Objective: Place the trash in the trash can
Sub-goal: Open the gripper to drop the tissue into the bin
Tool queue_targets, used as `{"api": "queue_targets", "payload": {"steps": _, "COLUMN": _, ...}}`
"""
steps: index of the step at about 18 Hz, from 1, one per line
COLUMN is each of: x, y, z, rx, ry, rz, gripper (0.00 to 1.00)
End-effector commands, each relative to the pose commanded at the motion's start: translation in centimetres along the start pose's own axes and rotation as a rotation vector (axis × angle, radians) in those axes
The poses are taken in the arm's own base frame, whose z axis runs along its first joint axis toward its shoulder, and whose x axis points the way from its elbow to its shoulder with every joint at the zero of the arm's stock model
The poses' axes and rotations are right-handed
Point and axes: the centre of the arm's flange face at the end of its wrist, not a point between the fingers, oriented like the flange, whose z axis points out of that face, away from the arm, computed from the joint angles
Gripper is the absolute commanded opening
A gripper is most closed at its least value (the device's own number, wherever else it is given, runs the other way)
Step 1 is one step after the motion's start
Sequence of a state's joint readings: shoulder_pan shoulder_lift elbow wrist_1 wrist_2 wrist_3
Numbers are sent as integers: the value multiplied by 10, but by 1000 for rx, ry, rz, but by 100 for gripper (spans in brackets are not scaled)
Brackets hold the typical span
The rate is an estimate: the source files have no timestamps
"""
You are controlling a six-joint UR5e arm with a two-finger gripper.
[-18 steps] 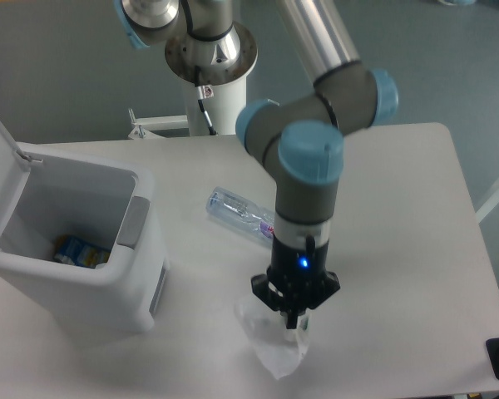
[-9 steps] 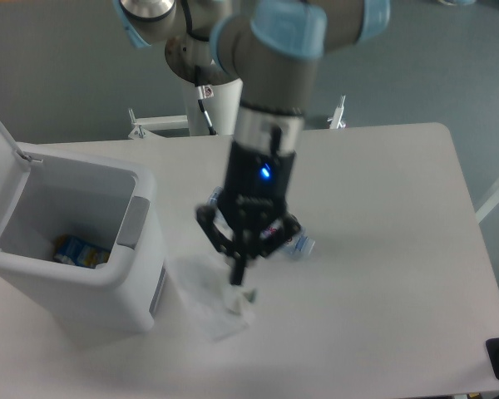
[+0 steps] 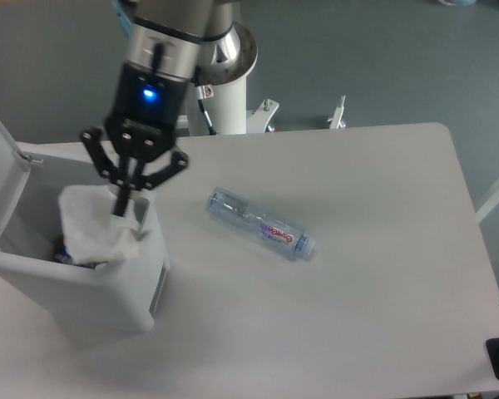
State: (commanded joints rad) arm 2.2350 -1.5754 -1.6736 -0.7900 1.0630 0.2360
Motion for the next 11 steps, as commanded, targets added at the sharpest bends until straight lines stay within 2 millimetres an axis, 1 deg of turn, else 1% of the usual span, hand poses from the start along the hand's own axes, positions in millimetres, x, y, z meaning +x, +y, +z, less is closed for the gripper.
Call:
{"api": "queue_targets", "payload": {"steps": 3, "x": 8, "y": 3, "z": 4, "rx": -10, "ry": 11, "rz": 19, "gripper": 100}}
{"api": "queue_targets", "payload": {"steps": 7, "x": 7, "y": 5, "z": 6, "rx": -15, "ry": 9, "rz": 17, "gripper": 100}}
{"api": "queue_targets", "payload": {"steps": 8, "x": 4, "y": 5, "z": 8, "rx": -18, "ry": 6, "rz": 11, "gripper": 100}}
{"api": "queue_targets", "payload": {"steps": 9, "x": -5, "y": 4, "z": 7, "rx": -16, "ry": -5, "rz": 0, "gripper": 100}}
{"api": "queue_targets", "payload": {"steps": 10, "x": -22, "y": 5, "z": 3, "rx": -12, "ry": -28, "rz": -26, "gripper": 100}}
{"api": "queue_targets", "payload": {"steps": 11, "x": -50, "y": 6, "z": -3, "rx": -5, "ry": -60, "rz": -67, "gripper": 100}}
